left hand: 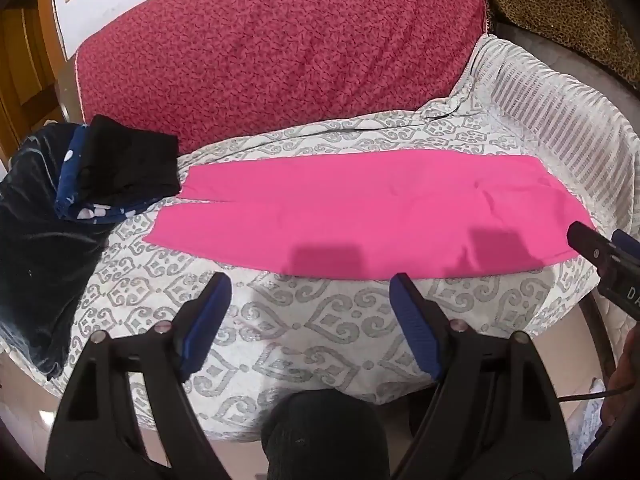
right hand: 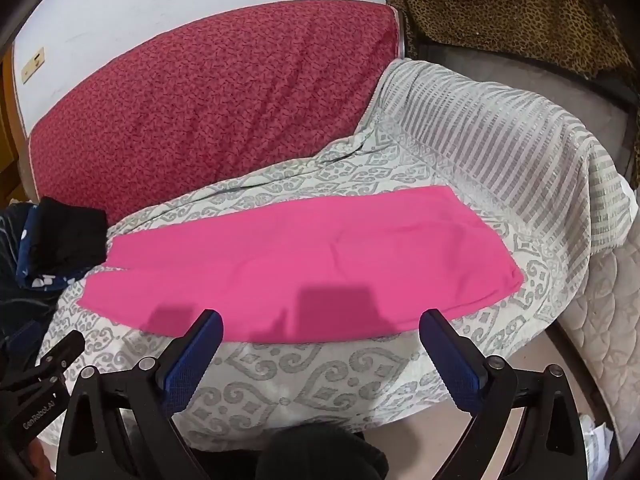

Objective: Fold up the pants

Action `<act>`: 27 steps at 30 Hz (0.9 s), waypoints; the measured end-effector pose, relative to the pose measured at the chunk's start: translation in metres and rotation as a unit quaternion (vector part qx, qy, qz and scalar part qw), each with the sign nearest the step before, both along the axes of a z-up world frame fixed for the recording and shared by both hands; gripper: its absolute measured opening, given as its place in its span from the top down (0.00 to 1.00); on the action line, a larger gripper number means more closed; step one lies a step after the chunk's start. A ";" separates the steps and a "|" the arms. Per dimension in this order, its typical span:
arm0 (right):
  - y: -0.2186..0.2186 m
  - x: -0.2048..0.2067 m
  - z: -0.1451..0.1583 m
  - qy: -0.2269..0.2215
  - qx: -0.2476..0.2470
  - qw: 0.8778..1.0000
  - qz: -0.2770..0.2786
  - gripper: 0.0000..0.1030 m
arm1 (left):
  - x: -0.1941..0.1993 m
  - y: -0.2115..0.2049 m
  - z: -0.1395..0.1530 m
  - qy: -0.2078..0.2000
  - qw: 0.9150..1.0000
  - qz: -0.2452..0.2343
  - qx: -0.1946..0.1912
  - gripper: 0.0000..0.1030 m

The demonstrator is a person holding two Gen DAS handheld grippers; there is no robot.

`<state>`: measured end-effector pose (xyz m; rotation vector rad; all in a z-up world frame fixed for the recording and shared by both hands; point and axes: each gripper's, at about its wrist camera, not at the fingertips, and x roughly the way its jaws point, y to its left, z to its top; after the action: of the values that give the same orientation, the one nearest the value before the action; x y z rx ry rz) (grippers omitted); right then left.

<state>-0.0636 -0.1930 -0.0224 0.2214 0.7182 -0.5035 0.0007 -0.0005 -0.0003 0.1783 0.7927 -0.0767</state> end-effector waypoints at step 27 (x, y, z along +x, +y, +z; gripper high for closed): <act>0.001 -0.002 0.002 -0.014 -0.027 1.000 -0.007 0.03 | 0.001 0.001 -0.002 -0.019 0.999 -0.031 -0.025 0.33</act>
<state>-0.0655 -0.1925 -0.0203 0.1834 0.6748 -0.5317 0.0018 0.0004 -0.0025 0.1570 0.7474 -0.1515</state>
